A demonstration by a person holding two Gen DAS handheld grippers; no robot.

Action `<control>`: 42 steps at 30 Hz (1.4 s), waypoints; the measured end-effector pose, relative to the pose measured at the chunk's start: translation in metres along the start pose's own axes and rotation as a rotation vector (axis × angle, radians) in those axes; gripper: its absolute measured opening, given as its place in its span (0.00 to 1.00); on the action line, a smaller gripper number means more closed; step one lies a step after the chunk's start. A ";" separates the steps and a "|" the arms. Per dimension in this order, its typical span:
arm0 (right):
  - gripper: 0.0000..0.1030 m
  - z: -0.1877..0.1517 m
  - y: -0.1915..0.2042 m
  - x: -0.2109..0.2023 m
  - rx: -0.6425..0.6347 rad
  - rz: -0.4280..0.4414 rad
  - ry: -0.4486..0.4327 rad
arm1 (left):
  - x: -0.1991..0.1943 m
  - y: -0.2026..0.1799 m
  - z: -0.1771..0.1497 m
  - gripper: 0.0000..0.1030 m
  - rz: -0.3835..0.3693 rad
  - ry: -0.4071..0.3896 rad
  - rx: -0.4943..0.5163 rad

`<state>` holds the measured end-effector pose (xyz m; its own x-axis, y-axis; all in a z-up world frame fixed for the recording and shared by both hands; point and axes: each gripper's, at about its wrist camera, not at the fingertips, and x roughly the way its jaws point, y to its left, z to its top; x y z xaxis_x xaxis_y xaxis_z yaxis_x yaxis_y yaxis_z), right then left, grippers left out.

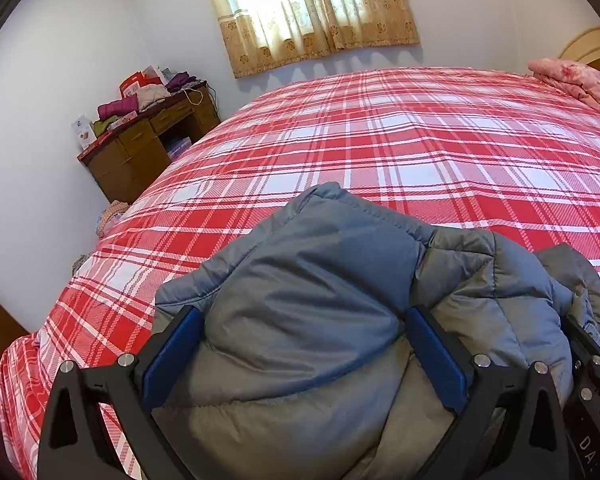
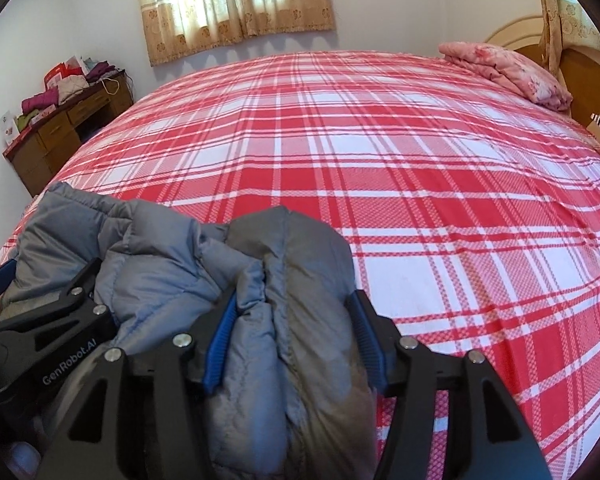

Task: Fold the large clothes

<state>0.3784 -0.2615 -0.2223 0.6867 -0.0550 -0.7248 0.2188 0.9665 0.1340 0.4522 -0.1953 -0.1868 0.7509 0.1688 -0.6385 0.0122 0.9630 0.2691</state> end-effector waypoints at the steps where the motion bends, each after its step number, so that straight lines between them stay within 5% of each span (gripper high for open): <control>1: 0.59 0.000 -0.001 0.001 0.005 0.003 0.001 | 0.001 -0.001 0.000 0.99 -0.001 0.003 0.002; 7: 0.68 0.003 -0.015 -0.010 0.023 0.057 0.035 | -0.015 0.013 0.009 0.99 -0.053 0.055 0.050; 10: 0.81 -0.005 -0.032 -0.043 0.085 0.103 -0.005 | -0.073 0.061 0.001 0.99 -0.098 -0.070 0.005; 12: 0.85 -0.018 -0.040 -0.068 0.099 0.132 -0.031 | -0.089 0.091 -0.016 0.99 -0.141 -0.078 -0.014; 19: 0.85 -0.062 -0.036 -0.068 0.082 0.217 0.025 | -0.062 0.135 -0.077 0.99 -0.217 0.091 -0.130; 24: 0.79 -0.071 -0.035 -0.063 0.097 0.272 0.008 | -0.059 0.114 -0.090 0.99 -0.240 0.066 -0.099; 26: 0.65 -0.073 -0.032 -0.061 0.078 0.318 0.020 | -0.063 0.107 -0.091 0.98 -0.255 0.046 -0.068; 28: 0.60 -0.073 -0.031 -0.058 0.089 0.365 0.039 | -0.065 0.103 -0.092 0.82 -0.307 0.035 -0.057; 29: 0.52 -0.072 -0.031 -0.056 0.089 0.394 0.049 | -0.065 0.097 -0.091 0.58 -0.362 0.040 -0.051; 30: 0.45 -0.072 -0.031 -0.054 0.101 0.439 0.063 | -0.065 0.094 -0.089 0.50 -0.373 0.039 -0.041; 31: 0.37 -0.073 -0.033 -0.051 0.134 0.492 0.071 | -0.069 0.088 -0.089 0.46 -0.350 0.025 -0.011; 33: 0.29 -0.076 -0.033 -0.052 0.128 0.506 0.058 | -0.080 0.075 -0.089 0.22 -0.289 -0.005 0.061; 36: 0.23 -0.077 -0.032 -0.063 0.119 0.517 0.018 | -0.095 0.075 -0.086 0.10 -0.244 -0.023 0.077; 42: 0.19 -0.082 -0.027 -0.081 0.113 0.559 -0.026 | -0.125 0.100 -0.080 0.07 -0.232 -0.071 0.051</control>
<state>0.2603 -0.2625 -0.2223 0.7359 0.4497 -0.5062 -0.1109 0.8175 0.5651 0.3065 -0.1033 -0.1374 0.7684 -0.0720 -0.6360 0.2214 0.9622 0.1585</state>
